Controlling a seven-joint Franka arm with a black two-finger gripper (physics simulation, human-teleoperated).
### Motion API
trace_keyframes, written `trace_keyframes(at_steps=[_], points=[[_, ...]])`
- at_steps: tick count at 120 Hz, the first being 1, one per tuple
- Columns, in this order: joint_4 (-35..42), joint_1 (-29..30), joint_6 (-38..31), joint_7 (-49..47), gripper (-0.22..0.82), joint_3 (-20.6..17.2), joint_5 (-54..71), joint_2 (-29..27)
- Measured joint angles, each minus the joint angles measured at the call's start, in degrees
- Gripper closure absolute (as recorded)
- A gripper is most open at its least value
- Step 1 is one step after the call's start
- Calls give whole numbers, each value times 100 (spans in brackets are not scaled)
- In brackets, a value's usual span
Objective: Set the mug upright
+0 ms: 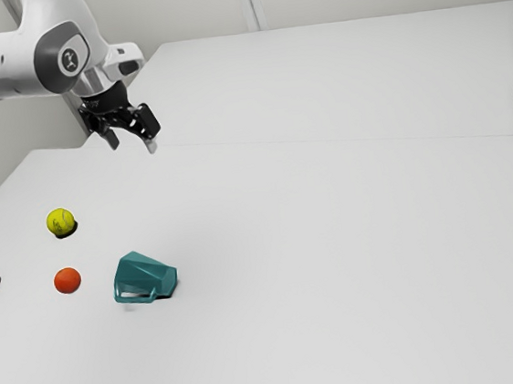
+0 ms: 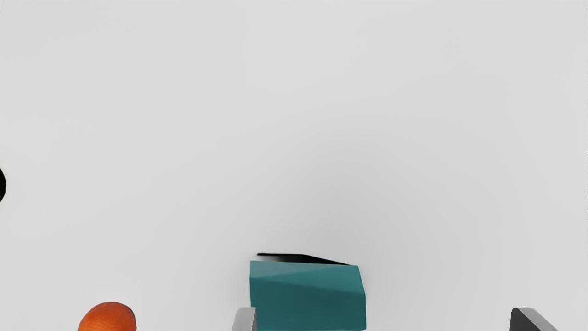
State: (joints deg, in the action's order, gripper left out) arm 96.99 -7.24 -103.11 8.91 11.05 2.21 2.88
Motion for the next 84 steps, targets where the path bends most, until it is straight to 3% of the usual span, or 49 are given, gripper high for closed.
trace_keyframes(at_steps=[14, 33, 64, 84], points=[[329, 18, -106, 17, 0, 25, -49, -179], [906, -333, -123, 221, 0, 543, -765, -198], [941, 572, 536, 775, 0, 583, -1583, 423], [734, 585, 1057, 1050, 0, 588, -1612, 843]])
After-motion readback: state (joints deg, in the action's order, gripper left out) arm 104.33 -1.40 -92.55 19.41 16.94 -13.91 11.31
